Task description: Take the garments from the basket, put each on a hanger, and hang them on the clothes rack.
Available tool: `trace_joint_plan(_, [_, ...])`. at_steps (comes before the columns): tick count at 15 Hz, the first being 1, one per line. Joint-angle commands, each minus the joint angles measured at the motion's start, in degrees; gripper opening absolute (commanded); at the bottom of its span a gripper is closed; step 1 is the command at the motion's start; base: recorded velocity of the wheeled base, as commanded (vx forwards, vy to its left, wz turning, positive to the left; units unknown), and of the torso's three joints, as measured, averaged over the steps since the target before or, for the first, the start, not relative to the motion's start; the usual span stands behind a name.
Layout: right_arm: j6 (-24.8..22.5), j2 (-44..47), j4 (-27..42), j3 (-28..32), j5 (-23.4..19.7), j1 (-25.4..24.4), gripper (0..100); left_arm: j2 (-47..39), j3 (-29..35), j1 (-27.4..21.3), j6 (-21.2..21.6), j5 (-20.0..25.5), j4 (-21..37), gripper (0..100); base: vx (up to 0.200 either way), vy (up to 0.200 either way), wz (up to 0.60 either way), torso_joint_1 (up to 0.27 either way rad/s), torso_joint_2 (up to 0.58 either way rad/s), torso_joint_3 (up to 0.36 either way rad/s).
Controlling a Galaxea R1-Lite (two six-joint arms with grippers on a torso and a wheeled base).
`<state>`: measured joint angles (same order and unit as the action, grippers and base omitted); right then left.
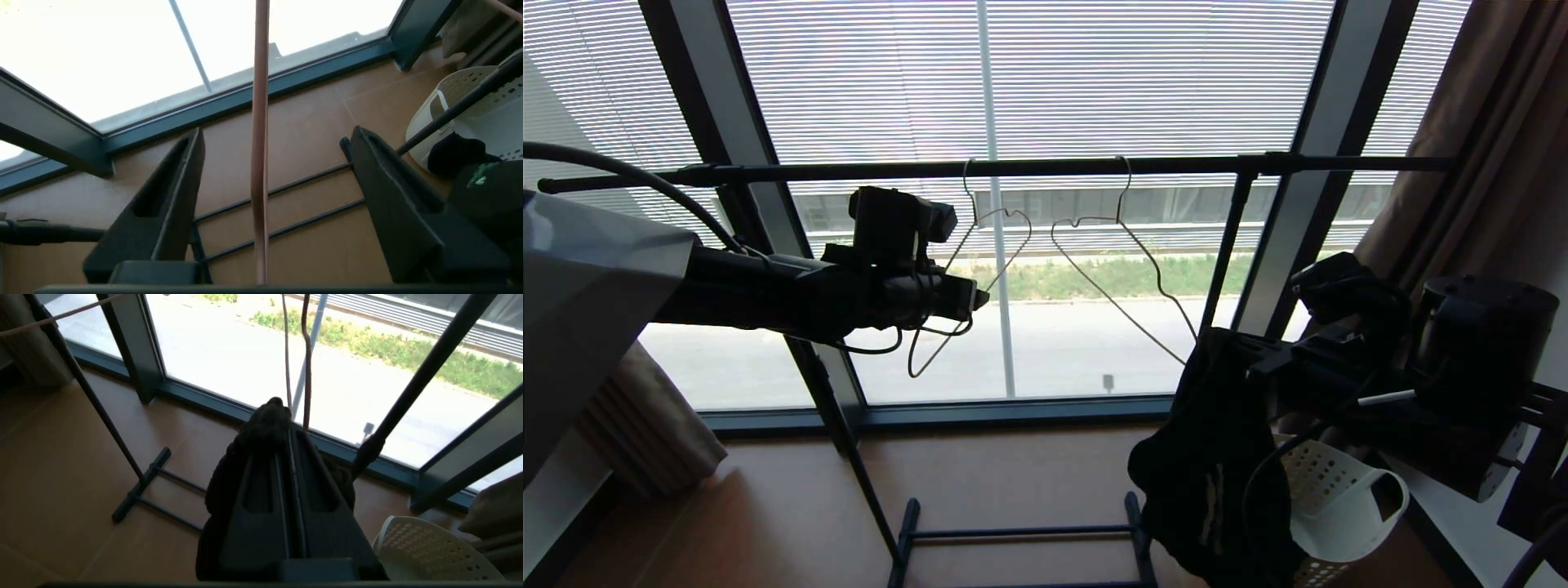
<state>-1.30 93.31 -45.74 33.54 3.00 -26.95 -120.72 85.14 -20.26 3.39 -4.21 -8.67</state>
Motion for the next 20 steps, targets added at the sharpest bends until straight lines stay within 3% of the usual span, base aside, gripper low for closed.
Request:
trace_joint_plan(1, [0.0, 0.0, -0.1, 0.0, 0.0, 0.0, 0, -0.1, 0.0, 0.0, 0.0, 0.0, 0.0, 0, 0.0, 0.0, 0.0, 0.0, 0.0, 0.0])
trace_joint_plan(13, [0.0, -0.1, -0.1, 0.0, 0.0, 0.0, 0, 5.9, -1.0, -1.2, -0.1, -0.9, -1.6, 0, 0.0, 0.0, 0.0, 0.0, 0.0, 0.0])
trace_joint_plan(20, [-0.1, -0.1, -0.1, 0.0, 0.1, 0.0, 0, 16.2, -13.4, -3.2, 0.3, -0.7, -1.8, 0, 0.0, 0.0, 0.0, 0.0, 0.0, 0.0])
